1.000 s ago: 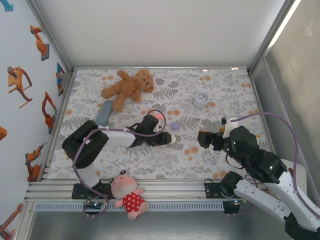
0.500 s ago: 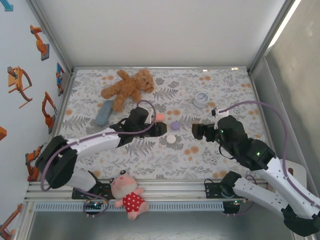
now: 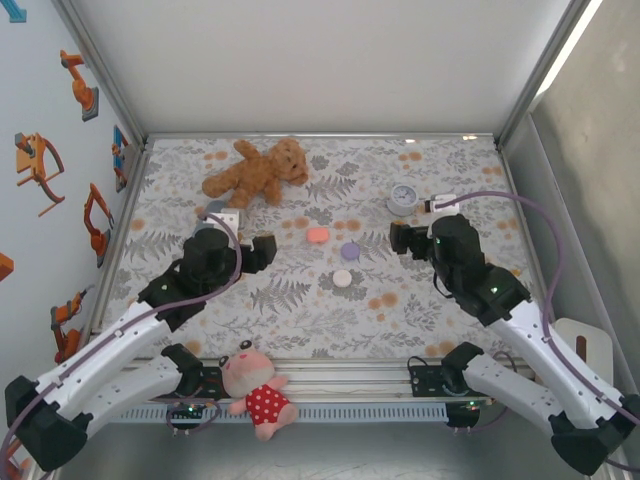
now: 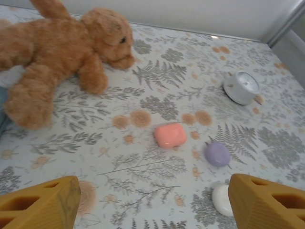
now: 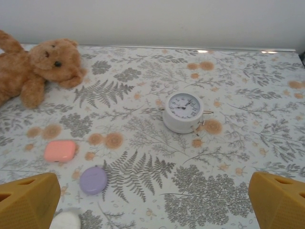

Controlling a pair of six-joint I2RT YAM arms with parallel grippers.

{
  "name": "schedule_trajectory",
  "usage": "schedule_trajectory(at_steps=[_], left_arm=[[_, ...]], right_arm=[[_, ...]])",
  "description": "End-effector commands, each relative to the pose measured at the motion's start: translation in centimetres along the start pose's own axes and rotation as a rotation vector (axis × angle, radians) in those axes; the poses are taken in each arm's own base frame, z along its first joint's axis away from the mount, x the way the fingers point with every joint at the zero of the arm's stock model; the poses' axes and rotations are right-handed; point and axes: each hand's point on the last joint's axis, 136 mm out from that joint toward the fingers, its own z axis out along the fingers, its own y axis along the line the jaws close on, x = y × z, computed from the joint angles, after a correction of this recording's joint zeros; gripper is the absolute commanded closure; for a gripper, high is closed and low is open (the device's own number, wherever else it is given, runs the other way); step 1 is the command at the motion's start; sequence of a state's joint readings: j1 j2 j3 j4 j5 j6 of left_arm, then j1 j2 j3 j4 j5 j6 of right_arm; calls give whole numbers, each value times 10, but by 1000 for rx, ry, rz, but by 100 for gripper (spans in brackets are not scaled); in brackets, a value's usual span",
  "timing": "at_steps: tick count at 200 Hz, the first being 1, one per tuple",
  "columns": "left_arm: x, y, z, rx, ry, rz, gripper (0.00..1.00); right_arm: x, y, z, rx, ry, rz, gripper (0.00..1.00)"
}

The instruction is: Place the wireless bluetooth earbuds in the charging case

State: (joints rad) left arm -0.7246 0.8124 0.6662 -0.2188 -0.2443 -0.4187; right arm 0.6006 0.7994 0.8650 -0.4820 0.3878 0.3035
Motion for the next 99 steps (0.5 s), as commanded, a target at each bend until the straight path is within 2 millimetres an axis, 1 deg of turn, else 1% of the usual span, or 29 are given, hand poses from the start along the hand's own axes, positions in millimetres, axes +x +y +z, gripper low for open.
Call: schedule_trajectory(at_steps=[1,12,21,36,46,62,83,99], left_arm=[[8,39,-9,-181,-7,144,13],[6,50,-12,-236,-27,180,8],[4,60,-14,-284,-41,206,4],[3,76,-16,-358,-55,245,0],[2,87,-17,-408,-64,248,4],[2,103,-16,-457,-79,239,4],[2,130,-17,-533,-97,177,4],[3,152,-19,-611,-110,125,4]], right_arm=[[-3,-23,14,87,-49,-14,0],[2,-34,21,113,-56,-21,0],[10,-45,29,141,-50,-22,0],[22,-63,43,178,-47,-10,0],[30,-72,52,188,-53,-7,0],[40,-88,65,214,-73,14,0],[55,-111,82,249,-89,54,0],[64,-123,95,265,-106,69,0]])
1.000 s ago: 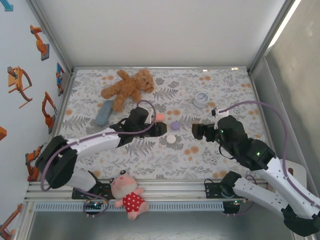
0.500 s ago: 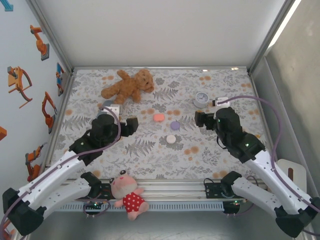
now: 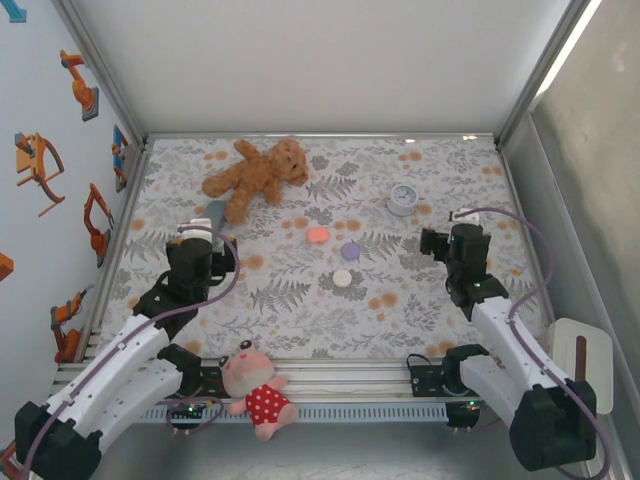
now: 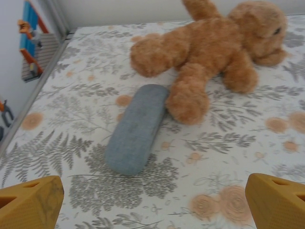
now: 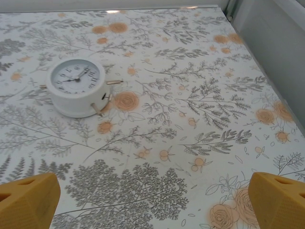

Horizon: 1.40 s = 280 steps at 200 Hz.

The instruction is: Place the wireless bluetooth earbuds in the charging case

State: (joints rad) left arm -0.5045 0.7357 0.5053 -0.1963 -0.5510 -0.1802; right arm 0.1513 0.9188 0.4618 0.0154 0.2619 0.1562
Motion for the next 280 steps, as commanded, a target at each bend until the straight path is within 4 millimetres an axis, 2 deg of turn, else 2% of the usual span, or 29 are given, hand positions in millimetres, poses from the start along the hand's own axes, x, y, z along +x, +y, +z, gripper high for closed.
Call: schedule_trajectory(at_steps=[1,36,51,74,119,137,158,181,231,257,280], left_arm=[[-5,28,8,-114,-38,-43,4],[9,53,25,-223,-27,-88,4],[12,55,32,-232,-31,-79,4],[13,56,41,-242,-19,-49,4],[17,52,59,-217,-19,-33,4],[21,50,68,-200,-15,-29,4],[29,47,81,-180,3,-30,4],[36,42,94,-150,-4,-16,4],[20,20,108,-35,-109,20,4],[15,17,110,2,-164,12,4],[21,20,116,39,-179,-12,4]], right_arm=[[-23,-4,17,-17,-146,35,0],[-5,-4,49,-11,-181,-16,0],[-1,1,60,-34,-189,-50,0],[-7,3,69,-44,-215,-81,0],[14,-2,92,-75,-192,-39,0],[13,-4,94,-72,-177,-24,0],[13,-16,101,-53,-136,34,0],[14,-17,101,-53,-134,37,0],[14,-17,101,-52,-133,35,0],[14,-17,101,-51,-133,35,0],[14,-17,101,-51,-133,34,0]])
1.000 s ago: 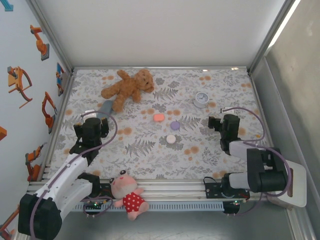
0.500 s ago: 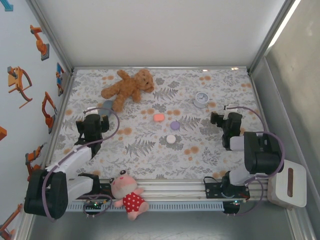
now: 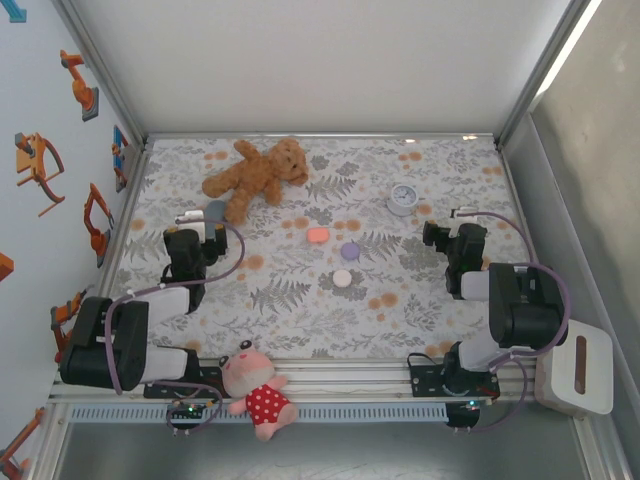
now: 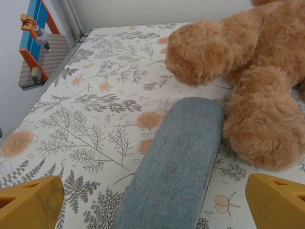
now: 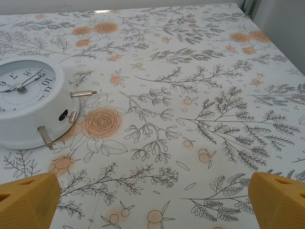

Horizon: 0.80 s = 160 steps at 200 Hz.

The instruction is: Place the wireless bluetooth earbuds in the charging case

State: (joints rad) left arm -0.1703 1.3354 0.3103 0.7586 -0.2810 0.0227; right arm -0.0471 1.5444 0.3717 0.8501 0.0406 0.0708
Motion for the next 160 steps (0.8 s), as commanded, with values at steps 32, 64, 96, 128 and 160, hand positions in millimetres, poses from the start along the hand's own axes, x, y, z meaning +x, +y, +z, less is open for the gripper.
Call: schedule_trajectory(at_steps=[32,64,96,128,160], left_arm=[[6,5,21,91,-67,-87,4],[8,7,41,108,41,-111,4],[7,10,41,103,39,-121,4],[8,9,41,99,46,-116,4],[8,9,41,100,46,-115,4]], right_arm=[[-12,0,2,-1,-33,13,0],[-13,0,2,-1,-34,13,0],[-12,0,2,-1,-34,13,0],[-12,0,2,0,-34,13,0],[-13,0,2,-1,-36,13,0]])
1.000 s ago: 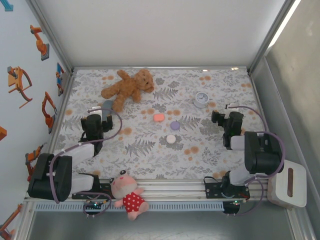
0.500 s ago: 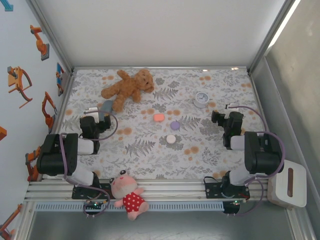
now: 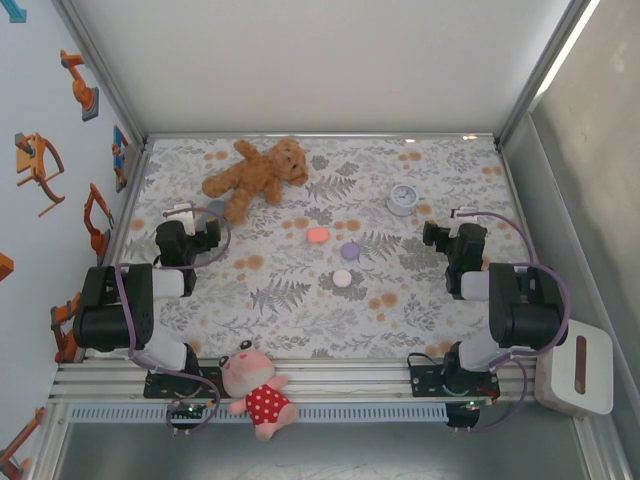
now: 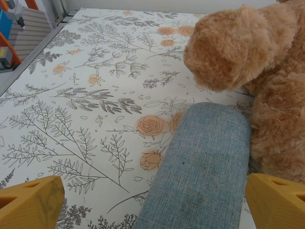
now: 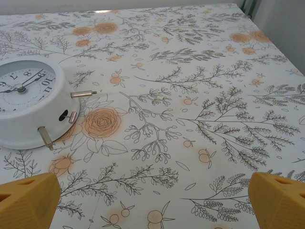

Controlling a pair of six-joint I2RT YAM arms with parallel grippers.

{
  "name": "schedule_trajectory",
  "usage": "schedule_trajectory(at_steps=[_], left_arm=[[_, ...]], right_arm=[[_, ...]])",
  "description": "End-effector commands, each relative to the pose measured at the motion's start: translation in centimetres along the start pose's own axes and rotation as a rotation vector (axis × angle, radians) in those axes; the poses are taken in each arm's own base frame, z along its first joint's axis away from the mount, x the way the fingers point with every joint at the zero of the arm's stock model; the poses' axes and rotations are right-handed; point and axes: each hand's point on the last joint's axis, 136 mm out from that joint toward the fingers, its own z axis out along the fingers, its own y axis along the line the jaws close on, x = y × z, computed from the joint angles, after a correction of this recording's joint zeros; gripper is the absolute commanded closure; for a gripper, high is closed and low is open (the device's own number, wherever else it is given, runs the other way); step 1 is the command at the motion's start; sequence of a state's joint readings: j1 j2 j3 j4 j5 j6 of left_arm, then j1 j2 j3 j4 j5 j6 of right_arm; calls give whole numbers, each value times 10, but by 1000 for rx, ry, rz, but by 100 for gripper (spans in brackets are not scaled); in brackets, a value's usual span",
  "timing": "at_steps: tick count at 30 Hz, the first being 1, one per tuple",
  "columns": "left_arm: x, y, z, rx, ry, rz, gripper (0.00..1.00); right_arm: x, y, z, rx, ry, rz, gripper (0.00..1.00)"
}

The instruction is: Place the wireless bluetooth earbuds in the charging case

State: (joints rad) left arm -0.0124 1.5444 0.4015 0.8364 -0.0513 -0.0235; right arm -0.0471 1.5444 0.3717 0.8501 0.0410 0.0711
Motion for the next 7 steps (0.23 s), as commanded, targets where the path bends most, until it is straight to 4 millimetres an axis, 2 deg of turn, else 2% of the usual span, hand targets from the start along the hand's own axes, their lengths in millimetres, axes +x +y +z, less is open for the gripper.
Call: schedule_trajectory(at_steps=[1,7], left_arm=[[-3,-3,0,16,-3,-14,4],[-3,-3,0,16,-1,-14,4]], right_arm=[[-13,0,2,-2,-36,13,0],[-12,0,2,1,-32,12,0]])
